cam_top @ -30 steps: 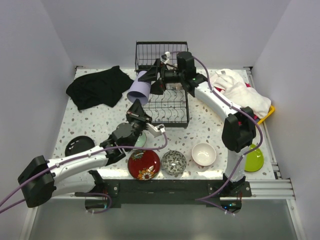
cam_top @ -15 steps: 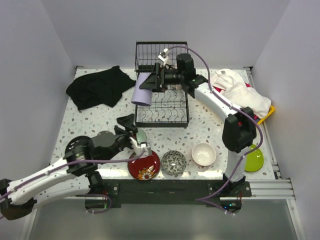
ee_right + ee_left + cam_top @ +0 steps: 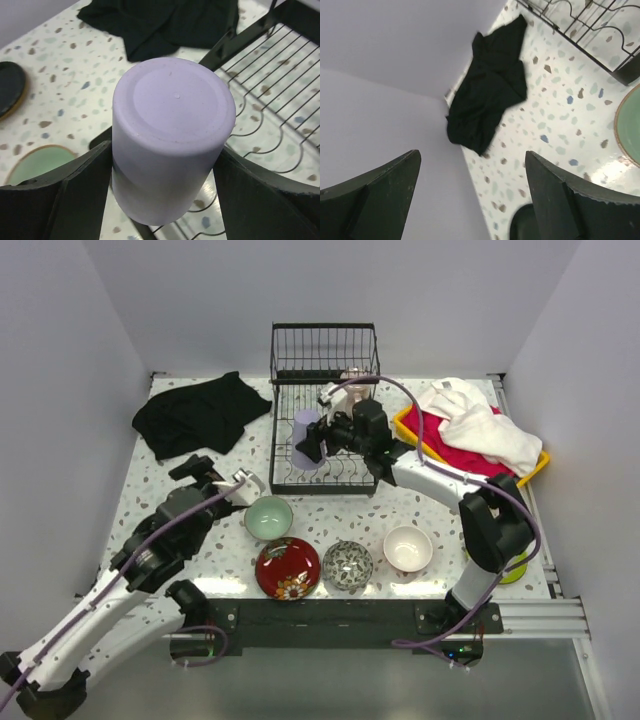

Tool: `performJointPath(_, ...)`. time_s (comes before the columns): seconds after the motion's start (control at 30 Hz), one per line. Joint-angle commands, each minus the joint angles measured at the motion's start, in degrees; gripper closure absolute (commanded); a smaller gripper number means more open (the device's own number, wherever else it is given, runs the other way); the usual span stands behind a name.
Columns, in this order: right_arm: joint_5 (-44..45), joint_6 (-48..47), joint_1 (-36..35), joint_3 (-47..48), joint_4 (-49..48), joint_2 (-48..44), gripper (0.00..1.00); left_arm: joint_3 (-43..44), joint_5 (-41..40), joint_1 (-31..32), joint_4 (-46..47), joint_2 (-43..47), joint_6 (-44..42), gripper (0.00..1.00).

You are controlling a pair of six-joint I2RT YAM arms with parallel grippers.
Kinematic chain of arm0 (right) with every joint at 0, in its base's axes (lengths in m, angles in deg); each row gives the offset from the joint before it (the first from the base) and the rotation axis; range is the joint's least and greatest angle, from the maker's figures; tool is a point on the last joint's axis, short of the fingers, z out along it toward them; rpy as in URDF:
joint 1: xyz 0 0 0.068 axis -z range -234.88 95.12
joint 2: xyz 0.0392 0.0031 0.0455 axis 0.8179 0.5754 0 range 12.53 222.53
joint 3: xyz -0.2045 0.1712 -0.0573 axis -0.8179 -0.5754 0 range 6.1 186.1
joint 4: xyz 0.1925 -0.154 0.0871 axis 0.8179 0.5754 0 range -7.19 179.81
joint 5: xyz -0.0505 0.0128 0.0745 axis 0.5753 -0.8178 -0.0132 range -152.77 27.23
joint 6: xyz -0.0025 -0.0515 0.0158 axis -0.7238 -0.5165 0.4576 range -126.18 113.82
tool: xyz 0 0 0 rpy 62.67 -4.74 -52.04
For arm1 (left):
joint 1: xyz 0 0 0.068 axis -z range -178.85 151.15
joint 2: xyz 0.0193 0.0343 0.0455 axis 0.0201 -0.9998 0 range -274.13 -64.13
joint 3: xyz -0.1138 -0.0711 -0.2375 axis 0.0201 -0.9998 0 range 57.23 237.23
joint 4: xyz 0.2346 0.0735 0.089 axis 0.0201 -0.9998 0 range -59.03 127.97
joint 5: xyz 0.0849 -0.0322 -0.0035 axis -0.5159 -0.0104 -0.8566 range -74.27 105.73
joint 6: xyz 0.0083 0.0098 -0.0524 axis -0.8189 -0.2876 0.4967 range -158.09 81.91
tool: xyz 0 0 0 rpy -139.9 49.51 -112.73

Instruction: Load the mixed dishes into the dish rack

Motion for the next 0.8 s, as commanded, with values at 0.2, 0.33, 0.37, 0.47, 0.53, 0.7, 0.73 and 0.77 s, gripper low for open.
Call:
performJointPath(0.2,16.33,-11.44,-0.50,0.72,-31.14,11.84,1.00,3.69,11.08,-7.35,-5.80,-8.38,24.13,0.08)
performJointPath(0.33,17.64,-12.23,-0.59,1.77,-36.25,16.76,1.00,2.46,10.55,-7.44,-3.69,-10.58,24.57,0.07)
performJointPath(0.37,18.34,-12.06,-0.50,2.21,-36.96,18.34,1.00,1.84,10.37,-7.44,-2.99,-11.01,24.74,0.07)
performJointPath(0.47,19.66,-11.62,-0.59,3.53,-40.03,20.72,1.00,0.61,10.11,-8.23,-0.96,-11.72,25.18,0.07)
performJointPath(0.53,20.72,-11.44,-0.59,5.10,-41.27,23.09,1.00,-0.70,10.20,-8.93,-0.70,-11.64,25.36,0.07)
performJointPath(0.7,23.79,-12.76,-0.59,9.50,-42.33,28.54,1.00,-2.73,10.46,-10.07,-0.79,-11.11,26.15,0.07)
performJointPath(0.73,24.75,-12.93,-0.50,11.34,-42.24,30.55,1.00,-2.99,10.63,-10.51,-0.87,-11.11,26.24,0.07)
performJointPath(0.77,25.29,-13.63,-0.42,12.31,-42.32,31.44,1.00,-3.08,10.72,-10.78,-0.96,-11.19,26.41,0.07)
